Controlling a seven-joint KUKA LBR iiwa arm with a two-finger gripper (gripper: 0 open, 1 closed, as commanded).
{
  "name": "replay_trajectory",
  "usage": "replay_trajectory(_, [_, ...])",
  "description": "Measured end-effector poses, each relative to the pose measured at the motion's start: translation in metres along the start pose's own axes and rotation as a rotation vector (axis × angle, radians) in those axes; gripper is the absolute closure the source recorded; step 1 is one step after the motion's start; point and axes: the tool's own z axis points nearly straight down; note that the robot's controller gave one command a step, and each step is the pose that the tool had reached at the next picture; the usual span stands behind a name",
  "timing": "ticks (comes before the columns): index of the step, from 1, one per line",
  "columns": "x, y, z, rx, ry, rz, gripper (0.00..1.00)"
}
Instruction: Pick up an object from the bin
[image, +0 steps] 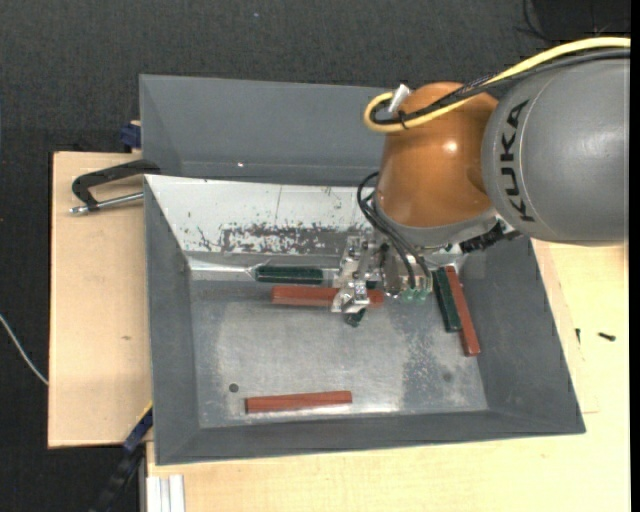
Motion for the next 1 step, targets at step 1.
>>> replay_trajectory(1, [0.0107, 0.0004, -0.0446, 0.000, -0.003, -0.022, 1.00])
